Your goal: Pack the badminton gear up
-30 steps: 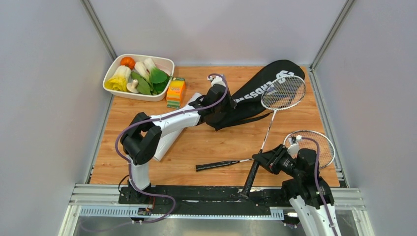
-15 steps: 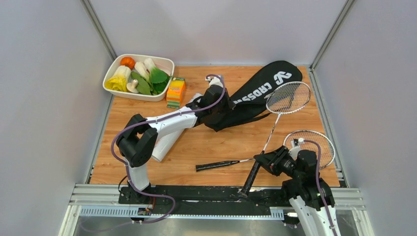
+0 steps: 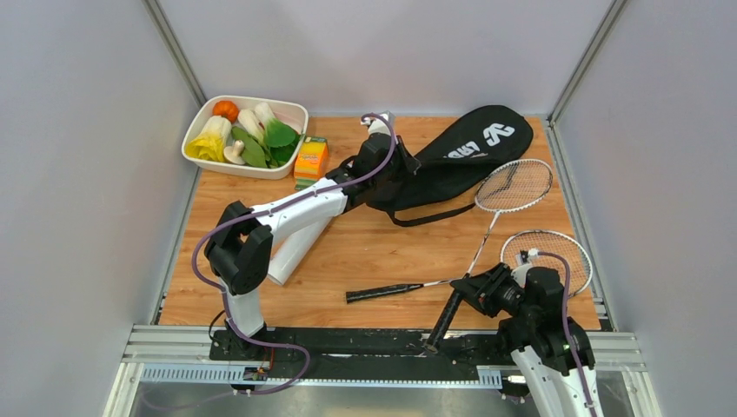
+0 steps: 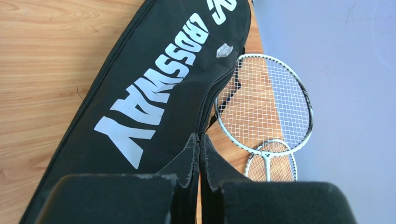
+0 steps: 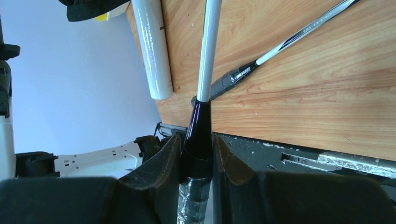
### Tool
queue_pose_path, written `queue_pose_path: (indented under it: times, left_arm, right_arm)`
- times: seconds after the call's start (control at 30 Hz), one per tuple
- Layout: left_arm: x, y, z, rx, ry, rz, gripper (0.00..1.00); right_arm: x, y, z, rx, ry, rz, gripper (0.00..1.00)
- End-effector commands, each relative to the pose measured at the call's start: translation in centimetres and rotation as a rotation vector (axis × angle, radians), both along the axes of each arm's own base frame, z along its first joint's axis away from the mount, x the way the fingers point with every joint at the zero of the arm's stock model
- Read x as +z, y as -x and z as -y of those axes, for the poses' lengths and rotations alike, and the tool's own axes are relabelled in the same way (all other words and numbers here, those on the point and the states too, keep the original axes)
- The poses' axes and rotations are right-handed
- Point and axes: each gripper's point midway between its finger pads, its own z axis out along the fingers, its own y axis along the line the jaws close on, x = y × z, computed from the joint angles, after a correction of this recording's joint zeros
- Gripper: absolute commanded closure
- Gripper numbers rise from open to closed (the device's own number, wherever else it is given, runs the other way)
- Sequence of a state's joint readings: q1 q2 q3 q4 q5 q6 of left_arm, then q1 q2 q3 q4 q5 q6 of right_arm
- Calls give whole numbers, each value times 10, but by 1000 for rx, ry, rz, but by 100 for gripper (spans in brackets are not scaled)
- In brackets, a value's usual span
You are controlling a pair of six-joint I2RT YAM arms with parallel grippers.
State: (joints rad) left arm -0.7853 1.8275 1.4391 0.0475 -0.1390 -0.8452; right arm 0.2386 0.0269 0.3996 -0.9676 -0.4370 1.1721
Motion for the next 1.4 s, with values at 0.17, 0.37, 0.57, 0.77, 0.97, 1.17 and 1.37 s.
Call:
queue_pose_path:
  times: [0.17,0.37,0.57,0.77,0.97,1.17,1.37]
  left_arm:
    - [12,7,8,-43,97,14,100]
    - [0,16,11,-84,97,-10,100]
    - [-13,25,13,-119,108,-27,100]
    - [-17,33,16,-160,121,-27,100]
    - [-29,49,14,-201,116,-46,100]
    - [-44,76,17,-283,108,-72,100]
    - [-50,99,14,-333,83,-91,100]
  right_arm:
    - [36,-4,-27,140,-182,143,100]
    - [40,-5,-32,177,-203,184,100]
    - [48,-3,-38,231,-246,231,100]
    - [51,-3,-45,279,-319,242,100]
    - [44,-20,-44,232,-306,283,100]
    - [22,-46,-42,150,-321,264,100]
    - [3,-81,-35,59,-202,281,100]
